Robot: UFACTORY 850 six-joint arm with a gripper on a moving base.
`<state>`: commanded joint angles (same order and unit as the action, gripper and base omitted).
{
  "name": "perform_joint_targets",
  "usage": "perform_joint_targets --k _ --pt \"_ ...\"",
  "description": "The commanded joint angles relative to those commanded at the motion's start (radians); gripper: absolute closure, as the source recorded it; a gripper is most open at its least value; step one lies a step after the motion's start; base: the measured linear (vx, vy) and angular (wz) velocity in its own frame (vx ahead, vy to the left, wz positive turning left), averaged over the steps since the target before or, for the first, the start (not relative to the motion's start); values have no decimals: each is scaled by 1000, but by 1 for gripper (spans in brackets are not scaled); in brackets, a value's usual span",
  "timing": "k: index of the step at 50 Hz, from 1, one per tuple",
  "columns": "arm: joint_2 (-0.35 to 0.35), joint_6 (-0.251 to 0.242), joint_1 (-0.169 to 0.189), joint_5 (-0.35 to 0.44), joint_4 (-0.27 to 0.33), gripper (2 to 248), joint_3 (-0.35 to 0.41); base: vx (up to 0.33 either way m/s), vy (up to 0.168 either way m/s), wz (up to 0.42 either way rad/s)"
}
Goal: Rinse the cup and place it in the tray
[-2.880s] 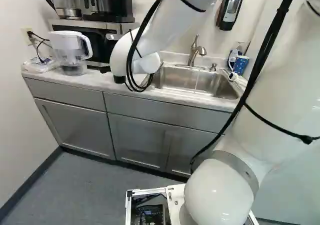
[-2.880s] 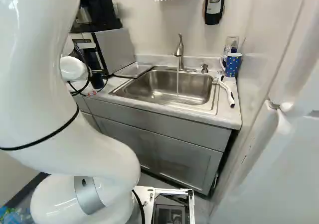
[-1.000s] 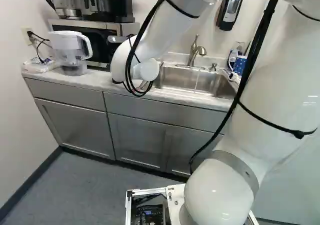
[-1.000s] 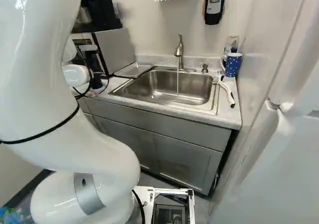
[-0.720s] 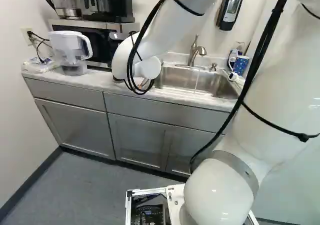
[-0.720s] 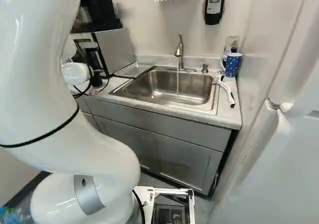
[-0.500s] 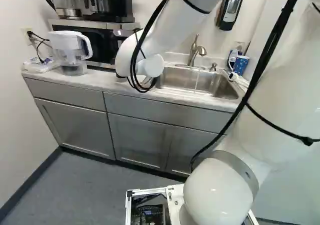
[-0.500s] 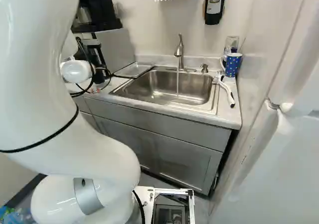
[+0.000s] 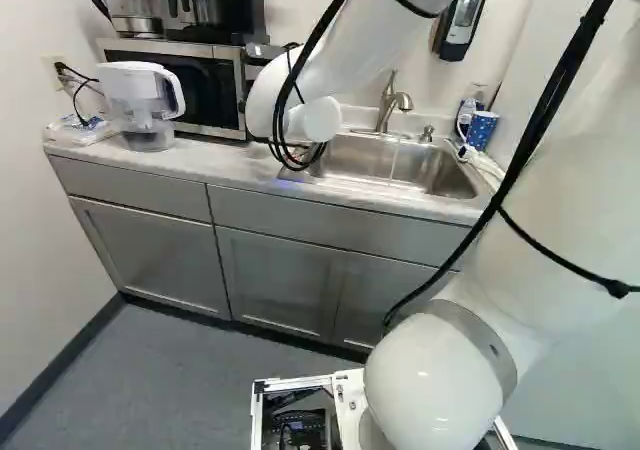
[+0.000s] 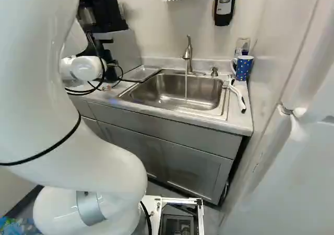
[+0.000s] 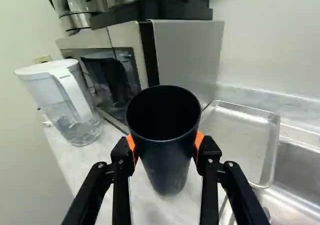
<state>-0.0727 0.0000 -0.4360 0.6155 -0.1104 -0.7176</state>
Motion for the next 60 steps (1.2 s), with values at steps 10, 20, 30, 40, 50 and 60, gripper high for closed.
perform_joint_targets --k 10,20,30,40,50,60 --pt "6 0 34 0 0 126 -15 0 0 0" --pt "11 0 67 0 0 126 -19 0 0 0" --pt "8 0 98 0 0 126 -16 0 0 0" --pt "6 0 130 0 0 126 -15 0 0 0" --pt "7 0 162 0 0 126 -15 0 0 0" --pt "9 0 194 0 0 126 -17 0 0 0"
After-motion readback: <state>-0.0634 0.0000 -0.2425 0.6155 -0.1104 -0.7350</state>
